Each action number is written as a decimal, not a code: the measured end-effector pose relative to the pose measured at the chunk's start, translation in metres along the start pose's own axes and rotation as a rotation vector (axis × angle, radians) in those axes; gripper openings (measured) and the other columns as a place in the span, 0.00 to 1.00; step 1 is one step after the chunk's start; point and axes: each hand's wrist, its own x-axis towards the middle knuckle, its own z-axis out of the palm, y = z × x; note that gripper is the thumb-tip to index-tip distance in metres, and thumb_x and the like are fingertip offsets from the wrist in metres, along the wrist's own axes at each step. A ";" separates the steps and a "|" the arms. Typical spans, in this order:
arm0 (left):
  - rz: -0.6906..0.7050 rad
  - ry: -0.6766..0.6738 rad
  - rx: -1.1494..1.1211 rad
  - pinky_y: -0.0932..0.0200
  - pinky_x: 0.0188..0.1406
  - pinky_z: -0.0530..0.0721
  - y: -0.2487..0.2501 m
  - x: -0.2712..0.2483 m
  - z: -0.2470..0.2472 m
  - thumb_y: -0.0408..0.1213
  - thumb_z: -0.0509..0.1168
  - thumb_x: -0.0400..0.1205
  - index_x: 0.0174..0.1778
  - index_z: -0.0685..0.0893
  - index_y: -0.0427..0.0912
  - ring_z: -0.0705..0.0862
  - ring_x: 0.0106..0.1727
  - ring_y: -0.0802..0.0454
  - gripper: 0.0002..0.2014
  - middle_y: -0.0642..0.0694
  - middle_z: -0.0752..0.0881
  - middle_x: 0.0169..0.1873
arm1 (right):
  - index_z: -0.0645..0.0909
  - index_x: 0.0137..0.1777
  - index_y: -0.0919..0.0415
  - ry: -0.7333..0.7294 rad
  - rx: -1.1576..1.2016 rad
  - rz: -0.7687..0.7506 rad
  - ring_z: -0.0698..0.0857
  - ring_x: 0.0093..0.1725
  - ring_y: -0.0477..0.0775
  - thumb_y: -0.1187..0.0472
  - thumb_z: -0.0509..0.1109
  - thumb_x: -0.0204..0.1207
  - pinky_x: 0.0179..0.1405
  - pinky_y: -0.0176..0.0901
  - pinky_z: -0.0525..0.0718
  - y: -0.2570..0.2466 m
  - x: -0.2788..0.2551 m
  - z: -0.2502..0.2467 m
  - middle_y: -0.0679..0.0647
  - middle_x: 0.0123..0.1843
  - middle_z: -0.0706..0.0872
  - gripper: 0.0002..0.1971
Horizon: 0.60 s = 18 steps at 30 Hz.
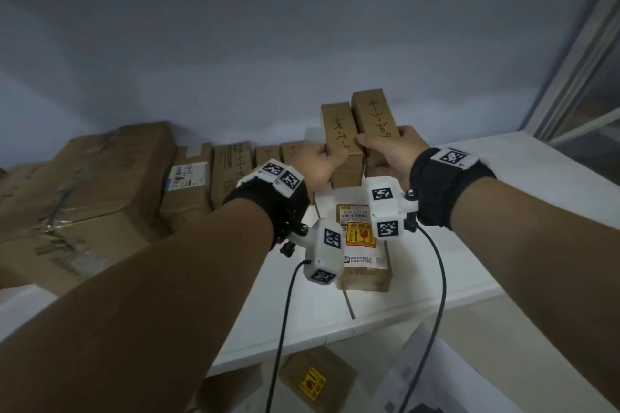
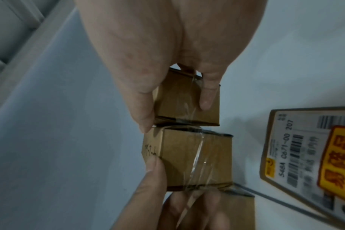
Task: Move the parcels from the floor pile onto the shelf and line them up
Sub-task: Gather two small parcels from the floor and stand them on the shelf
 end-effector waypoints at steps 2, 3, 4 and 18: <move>-0.013 0.026 0.064 0.60 0.46 0.80 -0.008 0.009 0.010 0.48 0.59 0.88 0.63 0.84 0.40 0.86 0.44 0.51 0.17 0.46 0.87 0.48 | 0.74 0.68 0.59 -0.010 -0.036 0.043 0.89 0.56 0.60 0.43 0.82 0.52 0.57 0.59 0.88 0.014 0.015 0.001 0.57 0.60 0.88 0.44; -0.036 0.039 0.106 0.60 0.41 0.80 -0.014 0.016 0.015 0.48 0.59 0.88 0.60 0.84 0.39 0.85 0.39 0.51 0.17 0.44 0.88 0.45 | 0.75 0.68 0.60 -0.019 -0.046 0.063 0.90 0.55 0.61 0.42 0.81 0.53 0.56 0.60 0.89 0.023 0.026 0.002 0.59 0.60 0.88 0.43; -0.057 0.054 0.128 0.58 0.40 0.83 -0.017 0.022 0.018 0.49 0.59 0.88 0.56 0.85 0.39 0.86 0.37 0.50 0.17 0.43 0.88 0.42 | 0.76 0.68 0.61 -0.032 -0.055 0.074 0.90 0.54 0.63 0.42 0.81 0.52 0.55 0.61 0.89 0.031 0.039 0.002 0.60 0.60 0.88 0.44; 0.040 0.030 0.517 0.64 0.31 0.75 -0.038 0.059 0.021 0.37 0.61 0.85 0.45 0.84 0.39 0.83 0.41 0.47 0.09 0.46 0.85 0.38 | 0.77 0.73 0.59 -0.145 -0.566 0.157 0.86 0.63 0.64 0.44 0.67 0.76 0.67 0.60 0.82 0.069 0.090 0.015 0.59 0.67 0.85 0.29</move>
